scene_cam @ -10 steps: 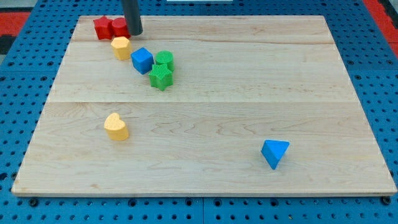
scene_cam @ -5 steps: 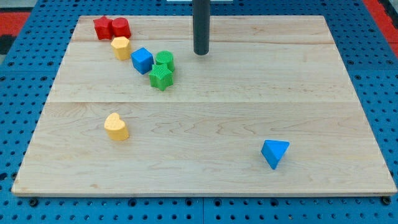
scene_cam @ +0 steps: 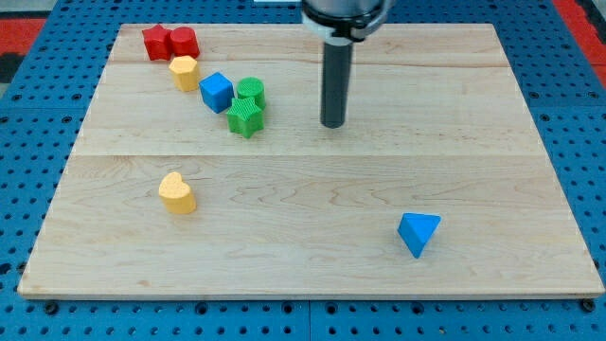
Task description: Push blue triangle diagonally above yellow heart
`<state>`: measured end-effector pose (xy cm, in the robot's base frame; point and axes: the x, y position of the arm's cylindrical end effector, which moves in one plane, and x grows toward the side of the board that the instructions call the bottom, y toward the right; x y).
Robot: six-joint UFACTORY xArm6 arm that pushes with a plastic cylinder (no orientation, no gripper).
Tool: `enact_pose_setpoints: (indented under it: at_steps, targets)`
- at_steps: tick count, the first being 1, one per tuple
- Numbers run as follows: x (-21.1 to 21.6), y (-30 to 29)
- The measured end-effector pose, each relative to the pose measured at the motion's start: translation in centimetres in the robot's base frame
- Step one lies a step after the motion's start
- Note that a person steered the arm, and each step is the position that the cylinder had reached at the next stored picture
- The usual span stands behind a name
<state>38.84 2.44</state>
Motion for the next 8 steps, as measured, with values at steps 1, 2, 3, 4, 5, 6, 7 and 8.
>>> enact_pose_setpoints:
  at_steps: [1, 2, 3, 4, 5, 6, 7, 8]
  targets:
    - [2.3, 5.2]
    - [5.8, 9.3]
    - [6.3, 12.0]
    - [10.3, 19.8]
    - [16.8, 17.4]
    - [17.8, 13.1]
    - [15.0, 7.4]
    - [15.6, 5.5]
